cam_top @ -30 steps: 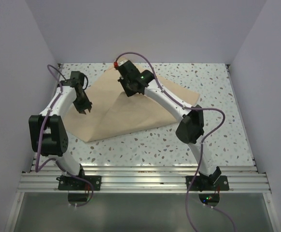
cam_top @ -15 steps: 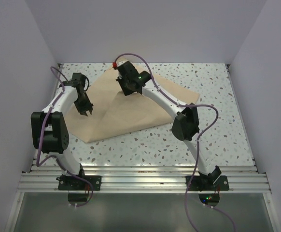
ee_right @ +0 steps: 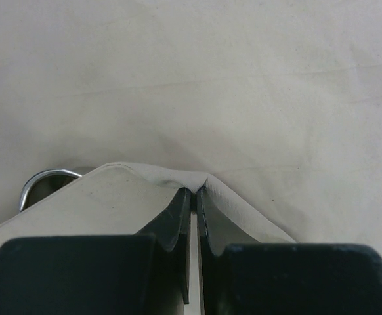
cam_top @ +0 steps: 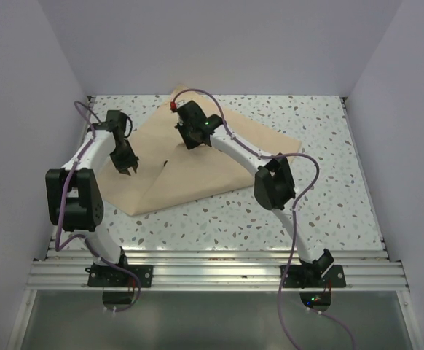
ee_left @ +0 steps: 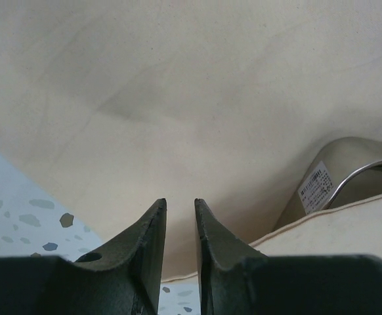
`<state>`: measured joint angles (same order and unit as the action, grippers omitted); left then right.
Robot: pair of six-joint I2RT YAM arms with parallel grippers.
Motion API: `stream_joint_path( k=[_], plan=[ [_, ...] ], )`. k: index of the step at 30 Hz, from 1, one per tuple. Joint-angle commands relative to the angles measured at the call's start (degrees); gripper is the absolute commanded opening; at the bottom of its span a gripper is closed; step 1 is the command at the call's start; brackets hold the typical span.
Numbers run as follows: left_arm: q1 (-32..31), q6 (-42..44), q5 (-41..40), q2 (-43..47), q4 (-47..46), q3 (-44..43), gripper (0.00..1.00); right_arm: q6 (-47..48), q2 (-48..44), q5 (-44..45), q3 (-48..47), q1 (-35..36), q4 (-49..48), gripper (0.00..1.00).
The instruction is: Prepare the surgical pack
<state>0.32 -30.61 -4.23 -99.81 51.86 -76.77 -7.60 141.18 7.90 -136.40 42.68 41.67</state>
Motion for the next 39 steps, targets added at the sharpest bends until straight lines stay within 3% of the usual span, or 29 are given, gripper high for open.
stream_joint_path(
  k=[1, 13, 21, 27, 39],
  plan=[
    [1.18, 1.34, 0.54, -0.38, -1.41, -0.48, 0.27, -0.05, 1.37, -1.4, 1.4, -0.22, -3.88, 0.05],
    [1.62, 1.78, 1.33, -1.18, -1.85, -0.31, 0.27, -0.67, 5.5, -1.57, 0.61, -0.22, -2.65, 0.15],
    [1.62, 2.05, 1.5, -1.53, -1.41, -1.1, 0.27, -2.16, 6.39, -2.01, -0.62, -0.49, -0.98, 0.45],
    [1.7, 1.52, 1.42, -1.35, -1.06, -1.54, 0.27, -2.69, 2.96, -0.34, -2.56, -1.01, -0.98, 0.49],
    [5.56, 0.73, 1.42, 0.32, -0.35, -1.19, 0.31, -3.3, -2.49, -1.31, -1.41, -1.28, -1.15, 0.48]
  ],
)
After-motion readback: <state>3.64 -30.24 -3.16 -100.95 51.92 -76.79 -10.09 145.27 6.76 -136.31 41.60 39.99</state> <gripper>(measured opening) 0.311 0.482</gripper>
